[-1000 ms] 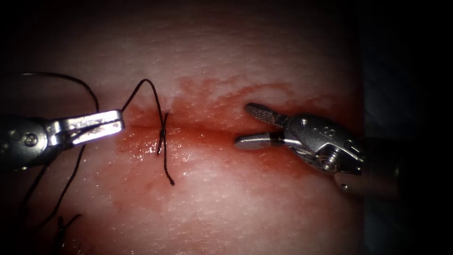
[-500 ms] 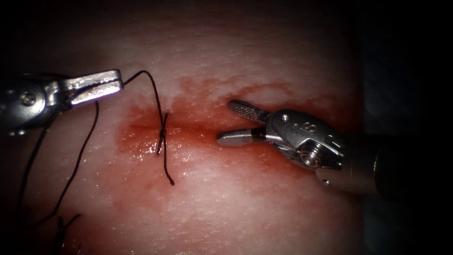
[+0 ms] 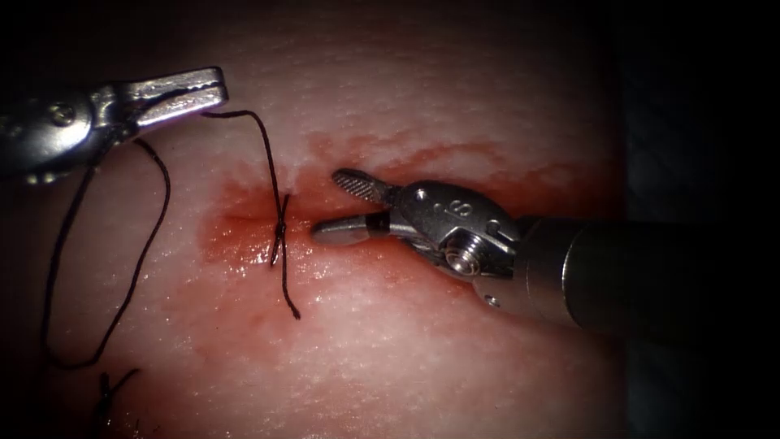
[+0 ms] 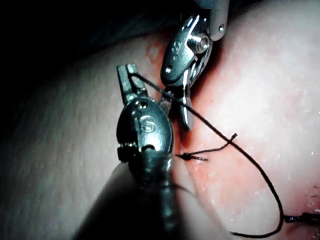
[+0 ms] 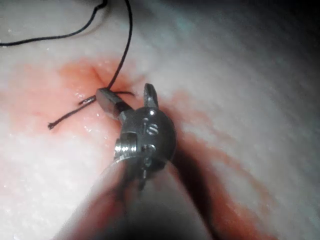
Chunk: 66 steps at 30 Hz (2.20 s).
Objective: Wound Closure
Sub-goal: Cut the suture long leg with the right suture-cutter
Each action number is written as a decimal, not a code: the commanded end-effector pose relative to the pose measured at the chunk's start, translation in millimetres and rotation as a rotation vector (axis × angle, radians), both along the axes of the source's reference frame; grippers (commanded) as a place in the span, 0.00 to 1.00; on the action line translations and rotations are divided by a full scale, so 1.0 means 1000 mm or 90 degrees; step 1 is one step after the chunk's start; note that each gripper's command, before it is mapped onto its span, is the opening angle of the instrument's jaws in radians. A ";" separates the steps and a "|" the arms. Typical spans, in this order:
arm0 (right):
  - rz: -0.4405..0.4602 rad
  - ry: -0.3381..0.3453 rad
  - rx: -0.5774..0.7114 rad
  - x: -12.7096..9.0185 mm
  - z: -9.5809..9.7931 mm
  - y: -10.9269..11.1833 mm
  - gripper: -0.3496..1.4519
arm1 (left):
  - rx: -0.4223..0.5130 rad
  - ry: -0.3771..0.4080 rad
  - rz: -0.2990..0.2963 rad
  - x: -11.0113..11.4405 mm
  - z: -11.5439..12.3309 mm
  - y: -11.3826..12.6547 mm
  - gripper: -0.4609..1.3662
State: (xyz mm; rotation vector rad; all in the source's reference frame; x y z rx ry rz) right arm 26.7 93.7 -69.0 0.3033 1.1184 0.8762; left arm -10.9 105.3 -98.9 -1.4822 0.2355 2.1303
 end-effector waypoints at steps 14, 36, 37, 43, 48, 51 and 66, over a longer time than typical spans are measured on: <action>0.040 0.037 0.008 0.0042 0.0005 0.0005 0.84 | 0.001 0.000 0.004 -0.0005 -0.0004 0.0017 0.06; 0.055 0.030 -0.001 0.0081 0.0028 0.0005 0.85 | 0.000 -0.010 0.006 -0.0016 -0.0010 0.0030 0.06; 0.055 0.030 -0.001 0.0082 0.0028 0.0005 0.85 | -0.001 -0.012 0.006 -0.0016 -0.0011 0.0030 0.06; 0.051 0.037 -0.002 0.0092 0.0030 0.0007 0.85 | -0.002 -0.015 0.011 -0.0019 -0.0015 0.0030 0.06; 0.054 0.040 -0.006 0.0098 0.0032 0.0007 0.84 | -0.002 -0.016 0.010 -0.0020 -0.0015 0.0030 0.06; 0.053 0.040 -0.007 0.0099 0.0034 0.0006 0.84 | -0.003 -0.019 0.008 -0.0020 -0.0016 0.0031 0.06; 0.052 0.041 -0.008 0.0099 0.0036 0.0006 0.72 | -0.007 -0.032 0.018 -0.0033 -0.0024 0.0038 0.06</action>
